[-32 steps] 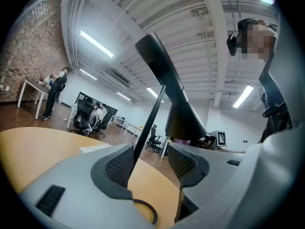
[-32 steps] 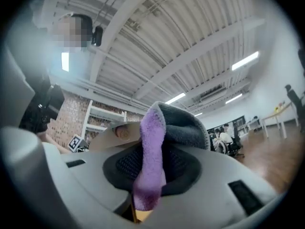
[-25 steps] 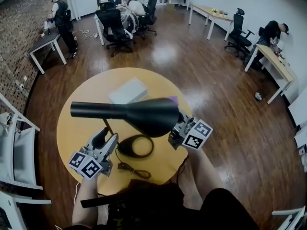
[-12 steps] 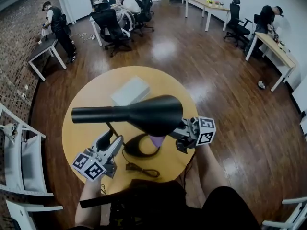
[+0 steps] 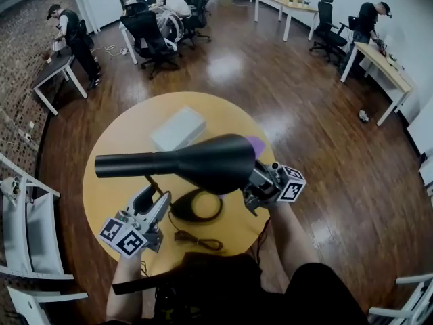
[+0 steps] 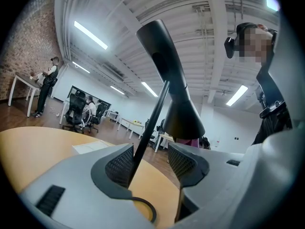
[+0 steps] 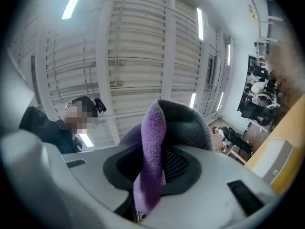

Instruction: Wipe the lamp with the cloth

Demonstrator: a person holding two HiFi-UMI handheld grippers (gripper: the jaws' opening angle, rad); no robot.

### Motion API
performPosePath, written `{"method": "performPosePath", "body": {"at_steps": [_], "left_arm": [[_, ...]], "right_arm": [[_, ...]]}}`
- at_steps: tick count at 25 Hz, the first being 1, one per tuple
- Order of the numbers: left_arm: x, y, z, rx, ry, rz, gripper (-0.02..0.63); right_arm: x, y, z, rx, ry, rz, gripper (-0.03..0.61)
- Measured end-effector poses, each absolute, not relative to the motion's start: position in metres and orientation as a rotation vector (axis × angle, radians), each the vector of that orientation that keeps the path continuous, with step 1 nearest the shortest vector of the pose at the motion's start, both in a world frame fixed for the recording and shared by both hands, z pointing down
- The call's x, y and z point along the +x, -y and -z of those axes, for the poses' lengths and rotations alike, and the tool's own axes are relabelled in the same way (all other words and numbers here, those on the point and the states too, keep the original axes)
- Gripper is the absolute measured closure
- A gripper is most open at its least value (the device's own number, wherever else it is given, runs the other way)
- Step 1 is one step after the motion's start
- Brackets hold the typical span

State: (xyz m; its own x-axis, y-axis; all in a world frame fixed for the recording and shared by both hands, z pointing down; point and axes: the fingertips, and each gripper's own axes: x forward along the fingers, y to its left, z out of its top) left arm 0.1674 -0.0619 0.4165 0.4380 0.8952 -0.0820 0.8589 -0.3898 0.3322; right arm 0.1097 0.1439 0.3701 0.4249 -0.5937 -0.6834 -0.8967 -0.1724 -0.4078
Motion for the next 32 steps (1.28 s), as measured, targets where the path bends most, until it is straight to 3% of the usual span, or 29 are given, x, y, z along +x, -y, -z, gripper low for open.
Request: {"method": "performPosePath", "body": {"at_steps": [17,32], "left_arm": [[0.17,0.061,-0.42,2.333,-1.528,-0.153,0.393],[0.171,0.061,-0.42,2.288,-1.549,-0.148,0.393]], "right_arm": [[0.159,-0.11,-0.385,-1.735,-1.108,-0.411,0.488],[0.104,-0.104,-0.389,-1.713,-1.179,-0.42,0.489]]}}
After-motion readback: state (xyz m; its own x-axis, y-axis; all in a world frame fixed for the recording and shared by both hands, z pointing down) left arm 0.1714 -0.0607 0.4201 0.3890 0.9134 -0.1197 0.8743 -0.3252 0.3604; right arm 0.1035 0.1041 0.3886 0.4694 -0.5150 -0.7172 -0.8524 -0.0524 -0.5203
